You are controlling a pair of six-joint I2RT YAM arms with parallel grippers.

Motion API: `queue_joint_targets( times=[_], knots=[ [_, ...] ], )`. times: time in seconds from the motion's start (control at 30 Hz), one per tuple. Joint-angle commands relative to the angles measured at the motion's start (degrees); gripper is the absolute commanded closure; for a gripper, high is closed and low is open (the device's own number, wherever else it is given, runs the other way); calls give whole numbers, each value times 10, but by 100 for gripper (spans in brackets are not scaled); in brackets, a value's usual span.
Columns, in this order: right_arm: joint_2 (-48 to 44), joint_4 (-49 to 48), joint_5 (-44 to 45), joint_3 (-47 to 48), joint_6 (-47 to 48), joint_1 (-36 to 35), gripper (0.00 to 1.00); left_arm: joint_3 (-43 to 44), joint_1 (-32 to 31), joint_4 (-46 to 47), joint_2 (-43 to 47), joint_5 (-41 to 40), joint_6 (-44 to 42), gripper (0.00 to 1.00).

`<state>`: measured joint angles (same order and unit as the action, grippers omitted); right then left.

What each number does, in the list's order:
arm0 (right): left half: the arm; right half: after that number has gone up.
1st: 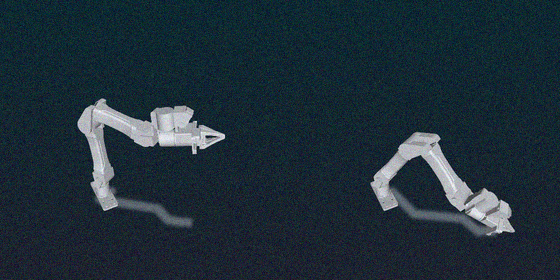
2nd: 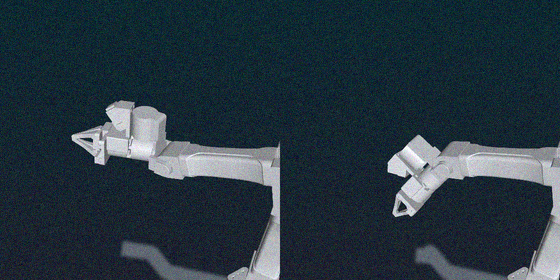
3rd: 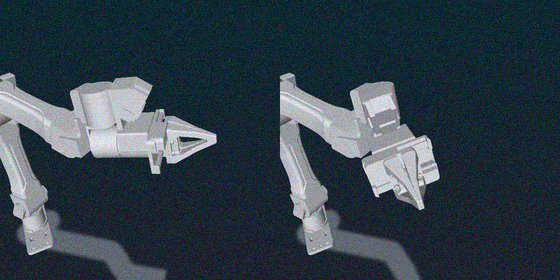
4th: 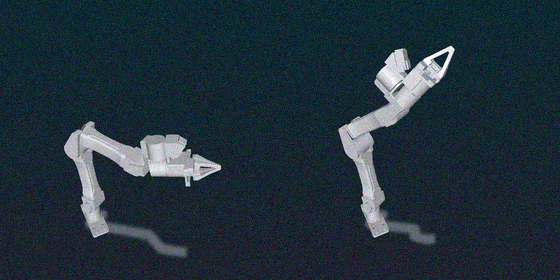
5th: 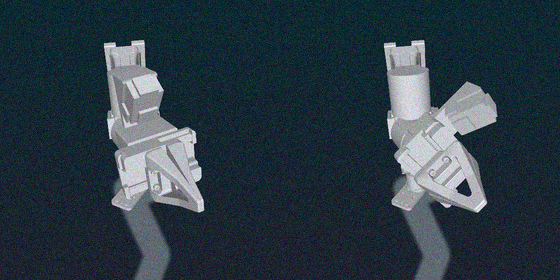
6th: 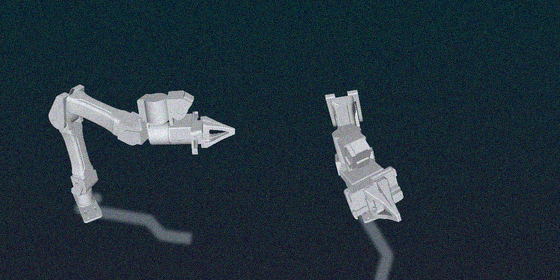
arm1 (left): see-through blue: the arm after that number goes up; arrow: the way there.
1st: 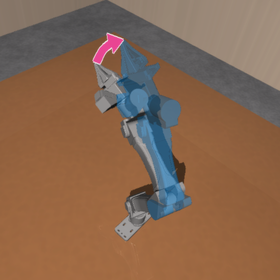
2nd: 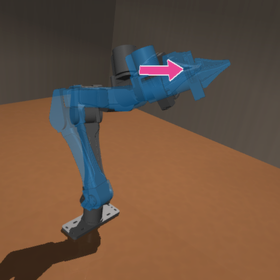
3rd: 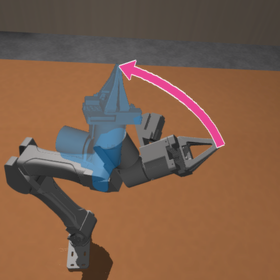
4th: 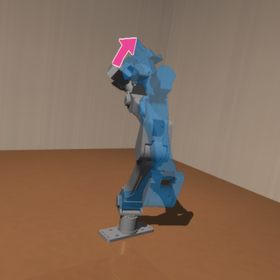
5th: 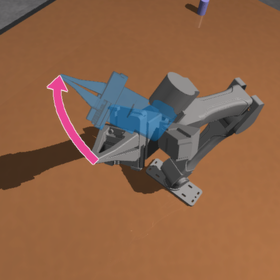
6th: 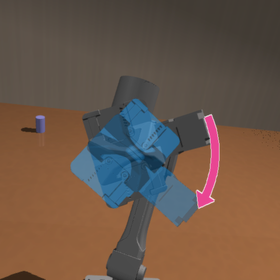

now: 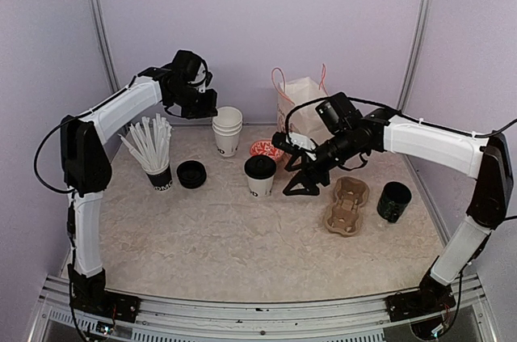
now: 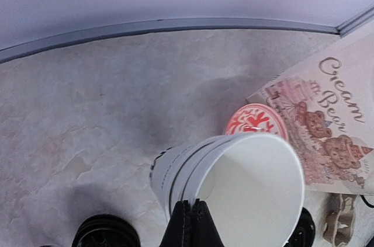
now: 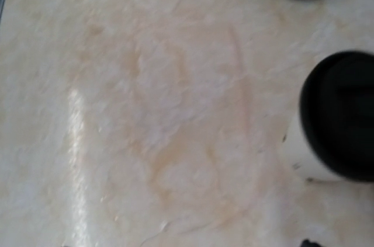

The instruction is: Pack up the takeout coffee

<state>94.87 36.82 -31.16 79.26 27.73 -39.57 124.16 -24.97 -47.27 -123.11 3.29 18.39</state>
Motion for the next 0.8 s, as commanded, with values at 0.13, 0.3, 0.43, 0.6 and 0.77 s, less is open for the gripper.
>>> queue_joint_targets(
  times=[0.13, 0.3, 0.43, 0.6, 0.77],
  knots=[
    [16, -11, -10, 20, -29, 2, 17, -39, 3, 10, 19, -13, 15, 100],
    [11, -15, -3, 15, -28, 2, 17, 3, -28, -24, 16, -120, -17, 100],
    [12, -16, -1, 19, -29, 2, 17, 30, -35, -57, 6, -140, -14, 100],
    [18, -28, 20, 31, -44, 3, 17, 4, -31, -38, 11, -42, -29, 100],
    [36, -50, 55, 75, -103, 5, 18, -117, -18, 58, 77, 16, -6, 100]
  ],
)
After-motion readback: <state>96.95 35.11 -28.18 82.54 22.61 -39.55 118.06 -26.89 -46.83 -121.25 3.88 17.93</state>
